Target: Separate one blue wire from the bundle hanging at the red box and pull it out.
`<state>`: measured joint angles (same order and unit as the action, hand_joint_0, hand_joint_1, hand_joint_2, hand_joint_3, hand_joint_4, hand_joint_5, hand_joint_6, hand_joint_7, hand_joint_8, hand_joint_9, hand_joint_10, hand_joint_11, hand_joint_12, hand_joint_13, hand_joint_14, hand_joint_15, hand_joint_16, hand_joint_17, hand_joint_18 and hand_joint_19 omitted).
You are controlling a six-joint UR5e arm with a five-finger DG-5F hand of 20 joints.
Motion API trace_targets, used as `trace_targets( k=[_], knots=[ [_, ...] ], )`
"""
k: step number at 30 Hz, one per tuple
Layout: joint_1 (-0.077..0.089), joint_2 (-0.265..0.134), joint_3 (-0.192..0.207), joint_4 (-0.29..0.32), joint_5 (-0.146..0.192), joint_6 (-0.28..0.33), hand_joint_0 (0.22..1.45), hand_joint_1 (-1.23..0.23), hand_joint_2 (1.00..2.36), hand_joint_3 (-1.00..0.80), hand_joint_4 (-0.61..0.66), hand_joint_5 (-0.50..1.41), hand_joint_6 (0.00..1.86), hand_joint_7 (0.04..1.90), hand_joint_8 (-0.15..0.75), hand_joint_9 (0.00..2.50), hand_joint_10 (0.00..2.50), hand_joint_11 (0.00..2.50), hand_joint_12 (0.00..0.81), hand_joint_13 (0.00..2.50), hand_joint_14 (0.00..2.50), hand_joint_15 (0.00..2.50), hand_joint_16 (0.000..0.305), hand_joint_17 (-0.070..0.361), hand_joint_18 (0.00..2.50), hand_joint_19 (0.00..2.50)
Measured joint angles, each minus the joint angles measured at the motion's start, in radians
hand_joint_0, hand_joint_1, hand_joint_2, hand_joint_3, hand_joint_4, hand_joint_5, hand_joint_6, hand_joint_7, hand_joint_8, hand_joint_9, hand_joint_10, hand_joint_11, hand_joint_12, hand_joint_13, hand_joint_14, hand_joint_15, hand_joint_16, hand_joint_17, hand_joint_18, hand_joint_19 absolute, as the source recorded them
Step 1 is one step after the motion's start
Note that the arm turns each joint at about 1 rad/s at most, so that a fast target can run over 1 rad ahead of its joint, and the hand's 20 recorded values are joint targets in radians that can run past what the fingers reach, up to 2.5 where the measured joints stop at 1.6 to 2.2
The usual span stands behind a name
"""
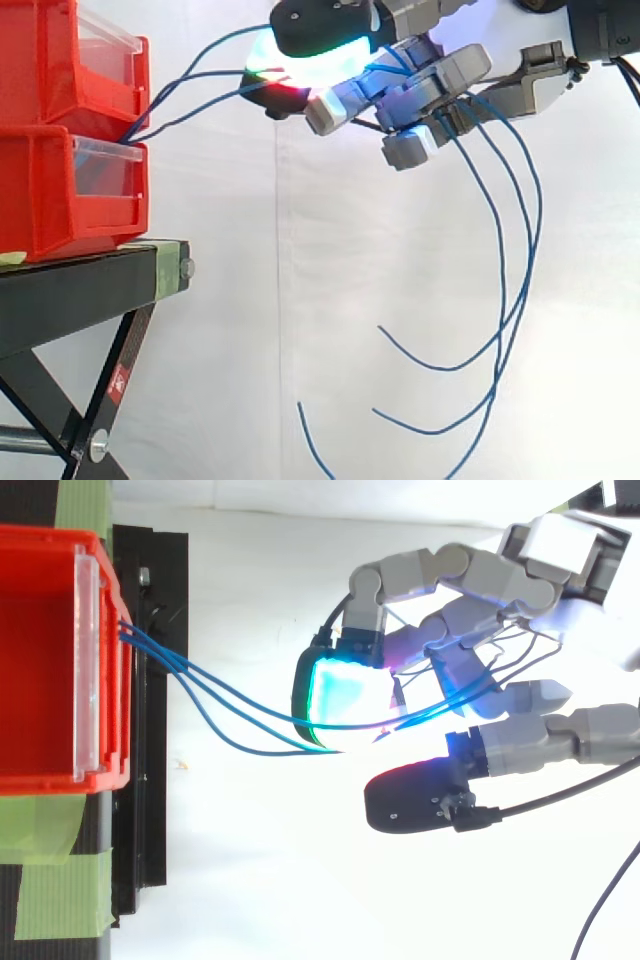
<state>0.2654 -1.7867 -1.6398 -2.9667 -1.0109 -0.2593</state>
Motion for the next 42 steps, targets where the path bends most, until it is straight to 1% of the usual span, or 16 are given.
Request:
trace_targets(
  k=[3, 6, 8, 15, 17, 20, 24, 27, 30, 34, 35, 36, 42],
  knots=[
    [0.0, 0.0, 0.0, 0.0, 0.0, 0.0, 0.69, -0.93, 1.03, -0.22, 0.24, -0.21, 0.62, 1.34, 0.324, 0.65, 0.02, 1.46, 0.36, 0.89, 2.04, 1.08, 0.048, 0.108, 0.86, 1.44],
    [0.0, 0.0, 0.0, 0.0, 0.0, 0.0, 0.6, -0.86, 1.01, -0.4, 0.24, -0.21, 0.63, 1.32, 0.333, 0.7, 0.02, 1.48, 0.362, 0.9, 2.11, 1.04, 0.048, 0.108, 0.88, 1.46],
    [0.0, 0.0, 0.0, 0.0, 0.0, 0.0, 0.57, -0.82, 1.0, -0.49, 0.25, -0.2, 0.63, 1.31, 0.34, 0.73, 0.02, 1.48, 0.37, 0.92, 2.13, 1.01, 0.049, 0.111, 0.89, 1.46],
    [0.0, 0.0, 0.0, 0.0, 0.0, 0.0, 0.5, -0.68, 1.0, -0.5, 0.27, -0.19, 0.63, 1.29, 0.368, 0.8, 0.01, 1.47, 0.395, 0.96, 2.2, 0.95, 0.054, 0.121, 0.94, 1.46],
    [0.0, 0.0, 0.0, -0.001, 0.0, 0.0, 0.51, -0.6, 1.0, -0.5, 0.27, -0.18, 0.63, 1.3, 0.366, 0.85, 0.01, 1.47, 0.381, 0.99, 2.19, 0.97, 0.053, 0.12, 0.95, 1.45],
    [0.0, 0.0, 0.0, -0.001, 0.0, 0.0, 0.53, -0.55, 1.0, -0.5, 0.26, -0.18, 0.62, 1.31, 0.358, 0.87, 0.01, 1.45, 0.368, 1.0, 2.15, 0.96, 0.051, 0.114, 0.95, 1.46],
    [0.0, 0.0, 0.0, -0.002, 0.0, 0.0, 0.57, -0.56, 1.0, -0.47, 0.25, -0.17, 0.63, 1.31, 0.348, 0.89, 0.01, 1.45, 0.357, 1.03, 2.12, 0.98, 0.047, 0.106, 0.95, 1.46],
    [0.0, 0.0, 0.0, -0.002, 0.0, 0.0, 0.59, -0.61, 1.01, -0.44, 0.25, -0.17, 0.64, 1.29, 0.351, 0.91, 0.01, 1.45, 0.352, 1.03, 2.1, 1.01, 0.046, 0.104, 0.95, 1.47],
    [0.0, 0.0, 0.0, -0.001, 0.0, -0.001, 0.63, -0.65, 1.01, -0.37, 0.24, -0.17, 0.69, 1.22, 0.349, 0.95, 0.01, 1.46, 0.342, 1.06, 2.08, 1.02, 0.045, 0.102, 0.96, 1.46],
    [0.001, 0.0, 0.0, 0.0, 0.0, -0.001, 0.63, -0.67, 1.02, -0.27, 0.23, -0.17, 0.72, 1.2, 0.359, 1.02, 0.01, 1.48, 0.345, 1.1, 2.08, 1.03, 0.044, 0.099, 1.01, 1.48],
    [0.001, 0.0, 0.0, 0.0, 0.0, -0.001, 0.63, -0.67, 1.02, -0.25, 0.23, -0.17, 0.72, 1.2, 0.358, 1.02, 0.01, 1.47, 0.335, 1.11, 2.08, 1.02, 0.044, 0.099, 1.02, 1.48],
    [0.001, 0.0, 0.0, 0.0, 0.0, -0.001, 0.63, -0.67, 1.02, -0.24, 0.22, -0.17, 0.73, 1.2, 0.361, 1.03, 0.01, 1.48, 0.346, 1.12, 2.08, 1.03, 0.044, 0.098, 1.02, 1.48],
    [0.002, 0.0, 0.0, 0.0, 0.0, -0.001, 0.64, -0.68, 1.03, -0.19, 0.21, -0.17, 0.74, 1.18, 0.355, 1.05, 0.01, 1.51, 0.348, 1.13, 2.07, 1.05, 0.044, 0.099, 1.03, 1.47]
  ],
)
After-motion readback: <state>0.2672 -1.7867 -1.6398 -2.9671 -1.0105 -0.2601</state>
